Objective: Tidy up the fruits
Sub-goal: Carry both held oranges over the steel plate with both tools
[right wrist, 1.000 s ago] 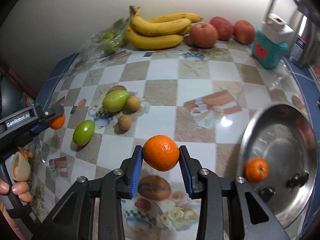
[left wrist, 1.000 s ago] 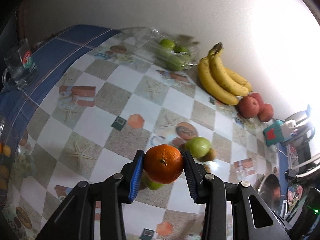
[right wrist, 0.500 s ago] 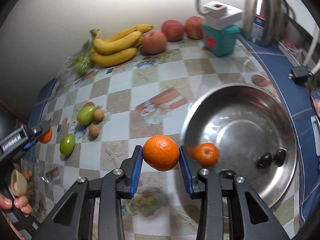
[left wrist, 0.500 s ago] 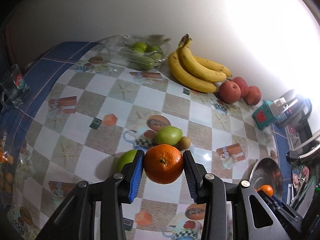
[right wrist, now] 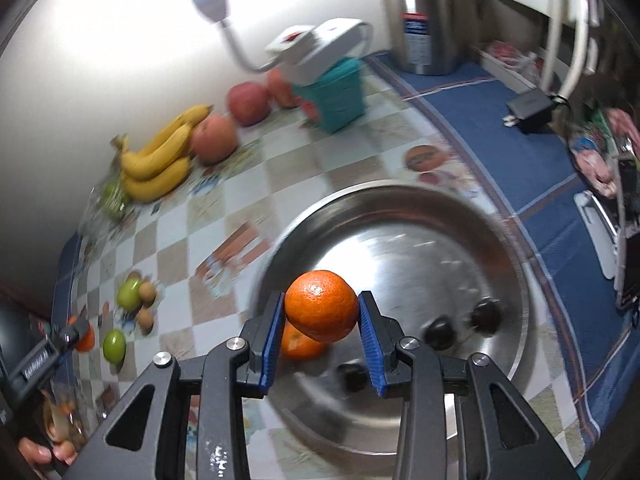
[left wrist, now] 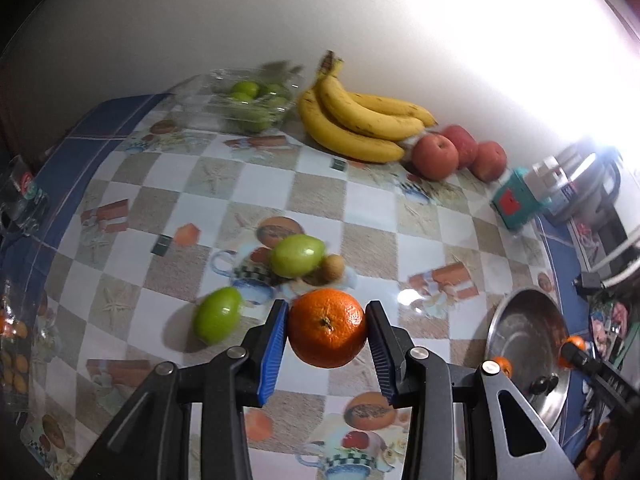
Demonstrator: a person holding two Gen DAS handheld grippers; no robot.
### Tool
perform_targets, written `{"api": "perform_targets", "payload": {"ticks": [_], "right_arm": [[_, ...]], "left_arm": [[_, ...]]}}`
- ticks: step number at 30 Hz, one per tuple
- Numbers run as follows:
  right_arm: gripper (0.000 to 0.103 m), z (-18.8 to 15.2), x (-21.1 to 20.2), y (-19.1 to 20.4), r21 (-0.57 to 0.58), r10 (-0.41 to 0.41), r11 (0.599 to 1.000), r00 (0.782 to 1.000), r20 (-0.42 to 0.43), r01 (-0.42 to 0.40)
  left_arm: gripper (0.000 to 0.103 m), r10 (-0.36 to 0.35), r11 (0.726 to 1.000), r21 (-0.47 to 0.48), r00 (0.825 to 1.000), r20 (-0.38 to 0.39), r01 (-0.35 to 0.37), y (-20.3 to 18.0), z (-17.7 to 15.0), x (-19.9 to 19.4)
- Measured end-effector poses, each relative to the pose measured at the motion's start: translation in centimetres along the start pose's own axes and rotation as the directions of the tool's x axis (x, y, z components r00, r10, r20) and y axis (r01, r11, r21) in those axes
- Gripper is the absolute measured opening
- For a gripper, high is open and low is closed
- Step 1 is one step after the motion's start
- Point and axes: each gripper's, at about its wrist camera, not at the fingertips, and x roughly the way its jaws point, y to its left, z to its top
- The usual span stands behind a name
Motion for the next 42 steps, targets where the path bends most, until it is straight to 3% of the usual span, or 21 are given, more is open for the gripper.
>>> {"api": "perform_targets", "payload": {"ticks": [8, 14, 19, 33, 42], "right_arm": [[0.038, 1.2, -0.3, -5.3, 0.122, -0.03, 0.992, 1.0, 0.004, 0.03], [0.038, 1.6, -1.1, -7.5, 0.171, -0.052, 0.984, 0.998, 0.023, 0.047], [0.038, 2.1, -1.4, -8.1, 0.176, -0.074, 0.982, 0.997, 0.038, 0.066], [0.038, 2.7, -0.1, -7.3, 0.146, -0.011, 0.989, 0.999, 0.037, 0.005], [0.038, 2.8, 1.9, -7.4, 0.136, -0.031, 0.99, 0.999, 0.016, 0.029]], "left_arm": [[0.042, -0.062, 0.99, 0.128, 0.998, -0.027, 0.065, -6.3, -1.7, 0.3], [0.042, -0.063, 0.97, 0.232, 0.998, -0.024, 0.067, -10.5, -2.8, 0.2], [0.042, -0.059, 0.957, 0.283, 0.998, -0.015, 0.06, -12.8, -3.1, 0.2], [0.042, -0.111, 0.916, 0.387, 0.994, 0.0, 0.103, -19.4, -2.8, 2.2], [0.042, -0.137, 0.897, 0.423, 0.99, -0.019, 0.132, -21.3, -3.5, 4.9]]}}
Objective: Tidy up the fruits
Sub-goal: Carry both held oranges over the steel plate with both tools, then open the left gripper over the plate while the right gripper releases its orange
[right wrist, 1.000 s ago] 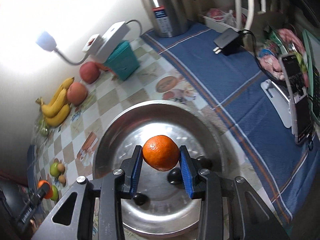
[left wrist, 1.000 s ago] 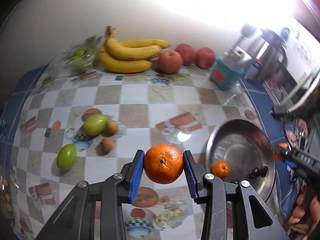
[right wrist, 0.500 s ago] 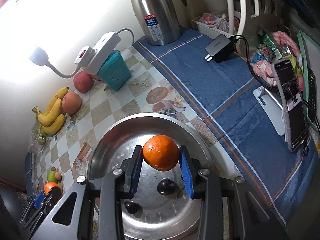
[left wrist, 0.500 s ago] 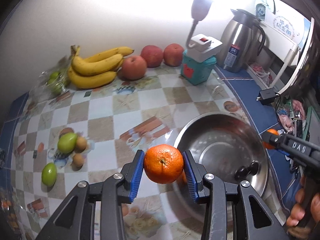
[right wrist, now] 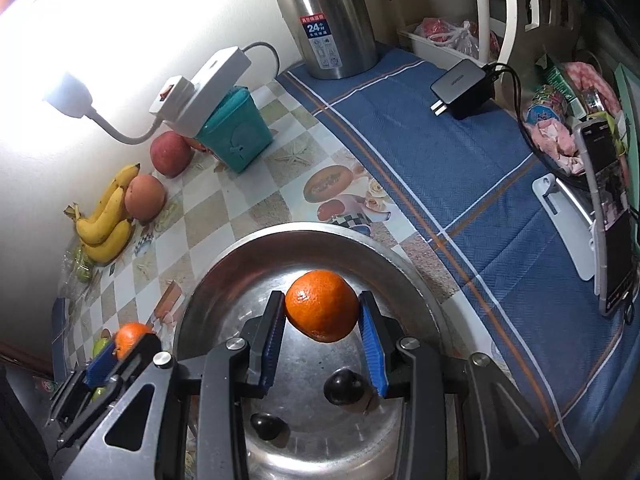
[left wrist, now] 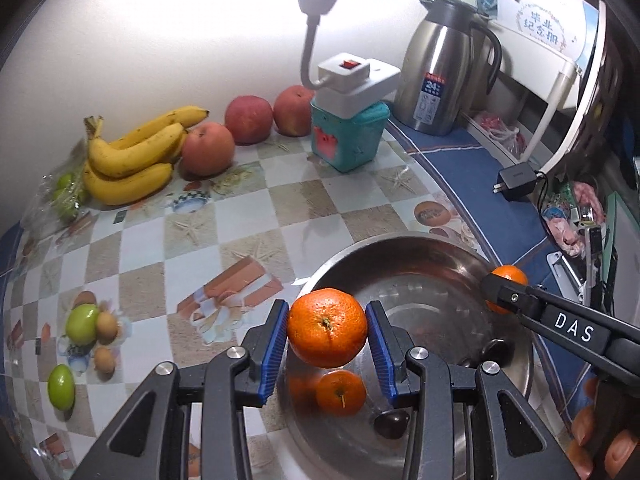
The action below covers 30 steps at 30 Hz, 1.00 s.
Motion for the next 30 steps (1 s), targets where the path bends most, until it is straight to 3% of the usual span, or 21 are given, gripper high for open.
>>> {"api": "perform_targets", "payload": {"ticks": [10, 30], "right_arm": [[0.038, -0.4, 2.8, 0.1, -0.02, -0.035, 0.999, 0.998, -0.047, 0.034], [0.038, -0.9, 3.8, 0.1, -0.038, -0.076, 0.997, 0.993, -0.09, 0.073]], "left_arm": [[0.042, -0.023, 0.999, 0.03, 1.0, -0.019, 0.024, -0.9, -0.3, 2.2], [0.042, -0.024, 0.998, 0.061, 0.997, -0.08, 0.029, -1.9, -1.5, 3.8]]}}
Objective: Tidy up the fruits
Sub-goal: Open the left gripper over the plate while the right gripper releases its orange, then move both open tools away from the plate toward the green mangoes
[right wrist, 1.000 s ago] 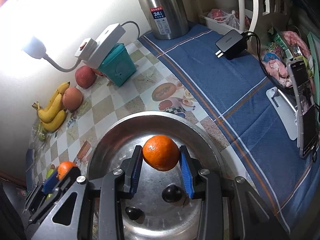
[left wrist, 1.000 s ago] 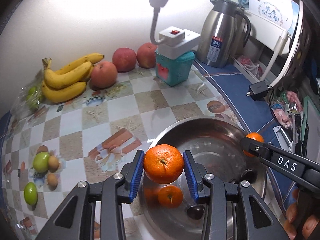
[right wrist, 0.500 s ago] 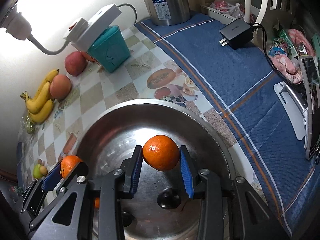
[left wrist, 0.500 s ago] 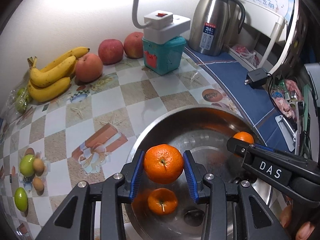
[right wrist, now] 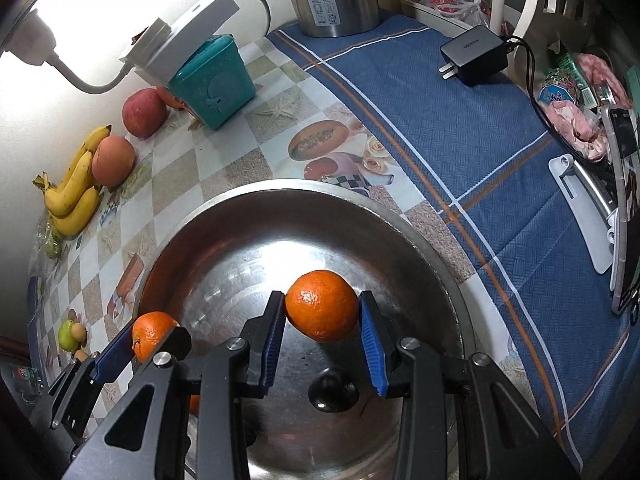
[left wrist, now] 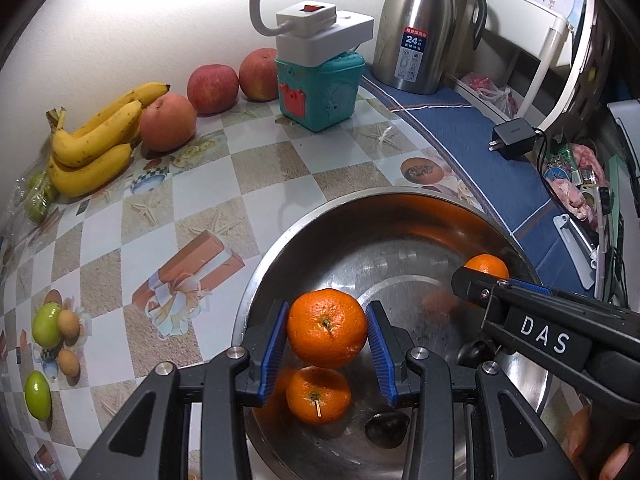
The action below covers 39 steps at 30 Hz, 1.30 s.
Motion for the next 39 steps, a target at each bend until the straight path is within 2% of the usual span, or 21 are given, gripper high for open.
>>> {"api": "perform_targets", "payload": {"ticks": [13, 14, 17, 19, 26, 34, 39], "right_arm": [[0.039, -0.1, 0.7, 0.0, -0.002, -0.013, 1.0, 0.999, -0.03, 0.013], [0.038, -0.1, 0.7, 0.0, 0.0, -0.014, 1.0, 0.999, -0.03, 0.014], [0.043, -0.1, 0.5, -0.1, 0.005, -0.009, 1.0, 1.0, -0.021, 0.009], [0.046, 0.0, 0.4, -0.1, 0.005, -0.007, 1.0, 1.0, -0.018, 0.007], [0.046, 0.3, -1.1, -0.1, 0.012, 0.007, 1.0, 1.0, 0.018, -0.007], [0.046, 0.6, -3.2, 0.0, 0.005, 0.02, 1.0, 0.998, 0.056, -0.02], [0.046, 0.6, -4.0, 0.3, -0.011, 0.019, 1.0, 0.998, 0.065, -0.019]], "left_arm": [[0.044, 0.004, 1.0, 0.003, 1.0, -0.012, -0.004, -0.1, -0.1, 0.2], [0.045, 0.004, 1.0, 0.001, 1.0, -0.012, -0.004, -0.1, -0.1, 0.2], [0.06, -0.002, 1.0, -0.003, 1.0, -0.002, 0.002, 0.0, 0.0, 0.0], [0.06, -0.004, 1.0, -0.003, 1.0, 0.007, 0.004, -0.1, 0.1, -0.3], [0.06, -0.006, 1.0, -0.017, 0.999, 0.032, 0.006, 0.1, 0.7, -1.5], [0.062, 0.013, 0.996, -0.089, 1.0, 0.021, -0.011, 1.7, 1.2, -2.8], [0.063, 0.039, 0.975, -0.219, 0.999, -0.022, -0.042, 4.6, 1.0, -3.3]]}}
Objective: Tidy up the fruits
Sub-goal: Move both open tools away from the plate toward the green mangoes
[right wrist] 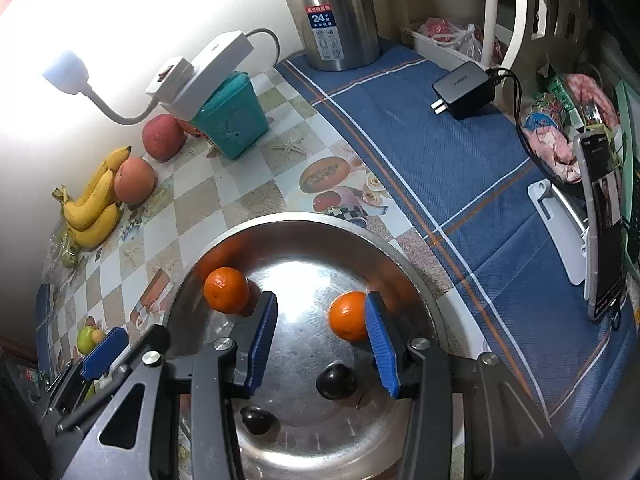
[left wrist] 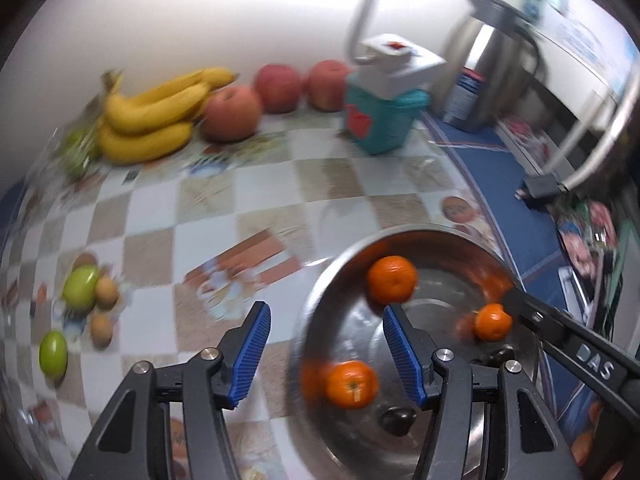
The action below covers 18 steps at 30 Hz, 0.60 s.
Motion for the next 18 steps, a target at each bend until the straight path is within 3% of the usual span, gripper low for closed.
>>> {"api": "perform_targets", "payload": {"ticks": [9, 18], "right_arm": [[0.046, -0.6, -0.3, 0.5, -0.019, 0.004, 1.0, 1.0, -0.012, -0.004], [0.046, -1.2, -0.2, 1.8, -0.06, 0.008, 0.998, 1.0, -0.028, -0.01]], "left_arm": [[0.063, 0.03, 0.975, -0.218, 0.999, -0.028, -0.035, 5.7, -0.3, -0.6], [0.065, 0.015, 0.942, -0.335, 0.999, -0.053, -0.032, 9.0, -1.7, -1.4]]}}
